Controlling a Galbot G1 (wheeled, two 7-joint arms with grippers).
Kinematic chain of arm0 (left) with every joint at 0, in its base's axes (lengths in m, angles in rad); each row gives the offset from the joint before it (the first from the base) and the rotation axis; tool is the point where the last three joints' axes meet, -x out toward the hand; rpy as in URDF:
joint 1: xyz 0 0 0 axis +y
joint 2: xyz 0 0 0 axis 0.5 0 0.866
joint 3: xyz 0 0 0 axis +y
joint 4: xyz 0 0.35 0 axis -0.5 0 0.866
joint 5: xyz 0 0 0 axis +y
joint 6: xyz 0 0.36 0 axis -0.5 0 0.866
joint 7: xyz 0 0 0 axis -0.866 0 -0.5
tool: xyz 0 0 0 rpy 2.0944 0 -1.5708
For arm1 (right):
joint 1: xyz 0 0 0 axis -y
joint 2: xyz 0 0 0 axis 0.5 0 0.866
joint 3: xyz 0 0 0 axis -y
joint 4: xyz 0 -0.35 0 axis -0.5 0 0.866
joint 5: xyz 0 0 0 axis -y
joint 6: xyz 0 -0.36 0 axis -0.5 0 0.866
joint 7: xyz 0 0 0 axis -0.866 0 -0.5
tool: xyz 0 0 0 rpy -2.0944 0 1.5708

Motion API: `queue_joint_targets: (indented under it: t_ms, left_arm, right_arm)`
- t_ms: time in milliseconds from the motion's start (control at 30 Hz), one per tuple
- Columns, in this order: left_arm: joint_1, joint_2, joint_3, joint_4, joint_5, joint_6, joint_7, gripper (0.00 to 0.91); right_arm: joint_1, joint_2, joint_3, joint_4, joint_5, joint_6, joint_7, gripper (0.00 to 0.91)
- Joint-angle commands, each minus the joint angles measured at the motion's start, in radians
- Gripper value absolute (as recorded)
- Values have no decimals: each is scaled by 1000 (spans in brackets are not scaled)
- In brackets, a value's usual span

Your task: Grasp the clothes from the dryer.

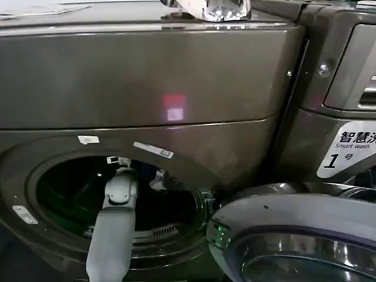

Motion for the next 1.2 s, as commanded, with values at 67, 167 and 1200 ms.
queue_joint_targets:
  t_ms: [67, 167, 1200]
  left_arm:
    - [6, -6, 4, -3, -58, 4, -43, 0]
    - [5, -5, 6, 0, -48, 4, -35, 0]
    - [5, -17, 14, 2, -2, 0, 7, 0]
  right_arm:
    - [0, 3, -4, -1, -15, 22, 3, 907]
    - [-3, 6, -3, 0, -15, 22, 2, 907]
    - [3, 8, 16, 21, -4, 20, 4, 907]
